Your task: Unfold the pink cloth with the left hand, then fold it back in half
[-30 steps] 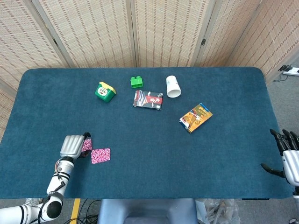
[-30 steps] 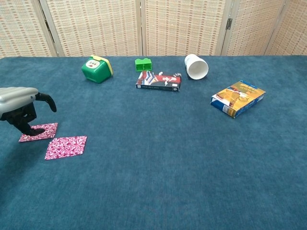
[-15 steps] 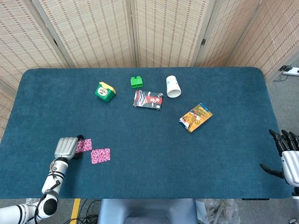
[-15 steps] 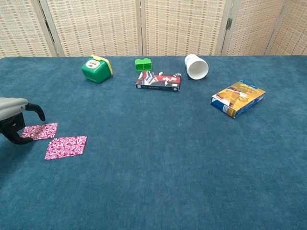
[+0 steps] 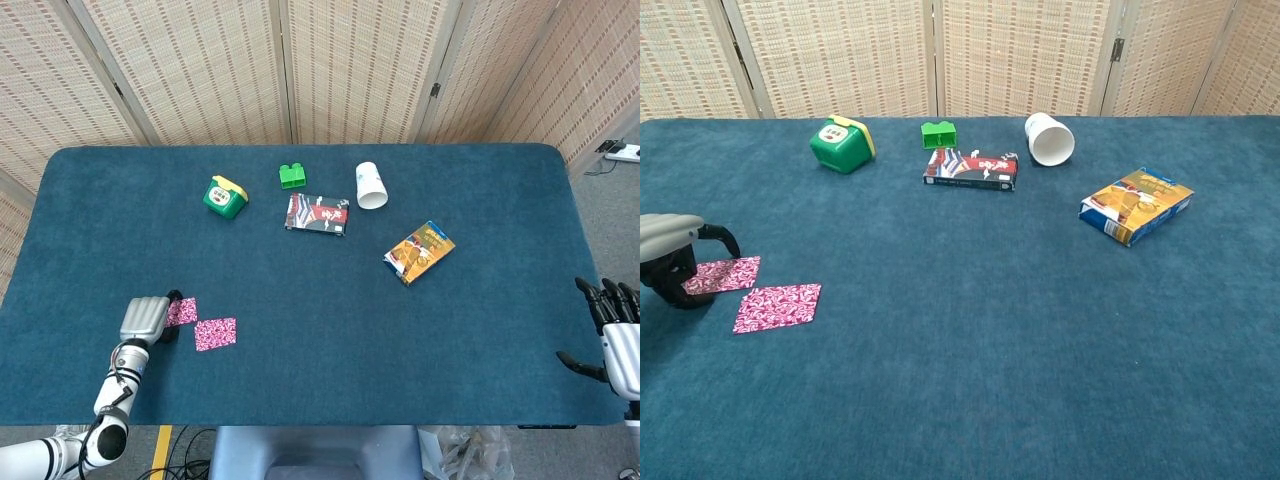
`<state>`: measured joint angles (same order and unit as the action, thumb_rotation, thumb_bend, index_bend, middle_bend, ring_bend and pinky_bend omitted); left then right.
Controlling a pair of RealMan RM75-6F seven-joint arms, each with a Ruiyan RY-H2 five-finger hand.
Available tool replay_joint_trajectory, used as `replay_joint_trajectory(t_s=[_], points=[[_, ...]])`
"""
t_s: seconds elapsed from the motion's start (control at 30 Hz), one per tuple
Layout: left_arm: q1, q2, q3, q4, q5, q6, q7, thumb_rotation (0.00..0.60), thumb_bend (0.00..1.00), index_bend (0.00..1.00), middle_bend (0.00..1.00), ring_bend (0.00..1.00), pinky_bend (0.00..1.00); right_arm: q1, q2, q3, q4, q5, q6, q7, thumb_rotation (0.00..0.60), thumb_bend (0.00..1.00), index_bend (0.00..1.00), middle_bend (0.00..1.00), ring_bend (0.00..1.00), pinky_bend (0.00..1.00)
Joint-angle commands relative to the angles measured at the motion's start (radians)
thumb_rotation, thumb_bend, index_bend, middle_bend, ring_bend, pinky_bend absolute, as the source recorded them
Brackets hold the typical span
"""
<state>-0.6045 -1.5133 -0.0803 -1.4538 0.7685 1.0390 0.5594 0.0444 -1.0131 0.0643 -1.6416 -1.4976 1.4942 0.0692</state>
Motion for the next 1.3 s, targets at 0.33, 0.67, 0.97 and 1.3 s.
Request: replay_joint_trajectory(t_s=[0.33, 0.67, 0.97, 1.3], points=[[0.001, -0.015, -0.008, 0.020, 0.009, -0.004, -0.007, 0.600, 0.36, 0.35, 0.98, 0.96, 1.00, 0.000, -0.002, 0.000, 0.002, 0.003, -0.002, 0.000, 0.600, 0.00, 0.05, 0.19, 0.01, 0.00], [0.003, -0.010, -0.023, 0.013, 0.031, 0.006, -0.021, 0.600, 0.36, 0.38, 0.98, 0.96, 1.00, 0.000, 0.001, 0.002, 0.000, 0.003, 0.000, -0.003, 0.600, 0.00, 0.05, 0.19, 0.01, 0.00], [-0.006, 0.026, -0.036, -0.083, 0.050, 0.026, -0.002, 0.600, 0.36, 0.37, 0.98, 0.96, 1.00, 0.001, -0.002, 0.002, 0.003, 0.002, -0.002, 0.000, 0.600, 0.00, 0.05, 0.19, 0.01, 0.00], [-0.012, 0.017, -0.013, -0.199, 0.052, 0.073, 0.064, 0.600, 0.36, 0.35, 0.98, 0.96, 1.00, 0.000, -0.004, 0.002, 0.015, 0.006, -0.004, 0.015, 0.600, 0.00, 0.05, 0.20, 0.01, 0.00]])
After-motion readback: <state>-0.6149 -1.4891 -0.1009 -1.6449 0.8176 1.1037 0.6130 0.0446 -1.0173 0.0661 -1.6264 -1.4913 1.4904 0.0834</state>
